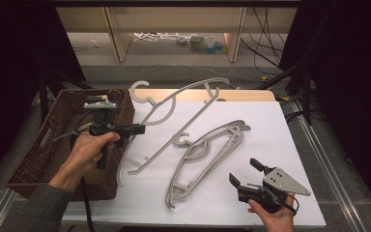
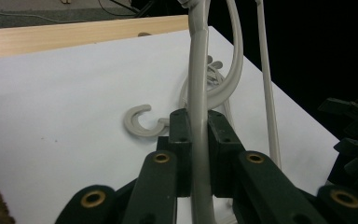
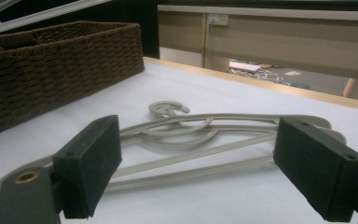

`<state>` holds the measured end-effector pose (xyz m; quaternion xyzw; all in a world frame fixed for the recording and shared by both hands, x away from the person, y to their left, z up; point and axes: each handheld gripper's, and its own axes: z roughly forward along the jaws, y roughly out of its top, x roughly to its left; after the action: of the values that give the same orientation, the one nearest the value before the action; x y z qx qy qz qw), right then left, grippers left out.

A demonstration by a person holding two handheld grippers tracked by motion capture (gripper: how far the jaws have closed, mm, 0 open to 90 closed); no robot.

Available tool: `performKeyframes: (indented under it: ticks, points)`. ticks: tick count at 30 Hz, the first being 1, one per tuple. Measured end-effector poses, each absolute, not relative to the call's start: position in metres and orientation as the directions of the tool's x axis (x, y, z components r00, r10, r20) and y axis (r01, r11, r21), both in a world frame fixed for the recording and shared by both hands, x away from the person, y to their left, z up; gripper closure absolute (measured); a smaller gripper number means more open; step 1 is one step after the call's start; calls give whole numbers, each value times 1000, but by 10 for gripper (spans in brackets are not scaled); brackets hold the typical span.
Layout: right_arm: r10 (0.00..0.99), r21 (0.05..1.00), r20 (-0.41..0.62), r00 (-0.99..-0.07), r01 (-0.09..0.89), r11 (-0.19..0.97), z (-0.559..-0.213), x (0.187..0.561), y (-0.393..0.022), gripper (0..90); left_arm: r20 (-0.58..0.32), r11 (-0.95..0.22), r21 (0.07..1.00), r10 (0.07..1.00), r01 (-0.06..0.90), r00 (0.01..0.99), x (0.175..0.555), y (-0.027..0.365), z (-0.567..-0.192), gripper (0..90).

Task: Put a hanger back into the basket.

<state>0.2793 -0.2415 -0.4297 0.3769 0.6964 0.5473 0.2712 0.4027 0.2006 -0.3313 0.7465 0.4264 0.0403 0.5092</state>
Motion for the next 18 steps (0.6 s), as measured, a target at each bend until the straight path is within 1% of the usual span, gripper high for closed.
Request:
performKeyframes:
  ticks: [2,3,4,6,8,18]
  points:
    - [820,967,45,-570,230,106,-430,280,-242,160,-372,-109,797,686,594,625,404,208,-329,818]
    - [821,969,48,-569,227,101,-431,280,-242,160,-388,-98,776,704,623,594,401,212,-326,818]
    - [820,967,46,-571,230,106,-430,280,-242,160,-395,-90,774,705,626,589,401,216,-325,818]
    - [821,969,46,-569,226,102,-431,281,-242,160,-354,-97,805,713,585,605,405,226,-321,818]
    - [830,968,36,-557,226,110,-431,281,-243,160,-343,-97,808,724,581,598,405,233,-319,818]
    - [829,968,39,-558,228,109,-430,280,-244,160,-326,-63,821,765,567,556,404,270,-316,819]
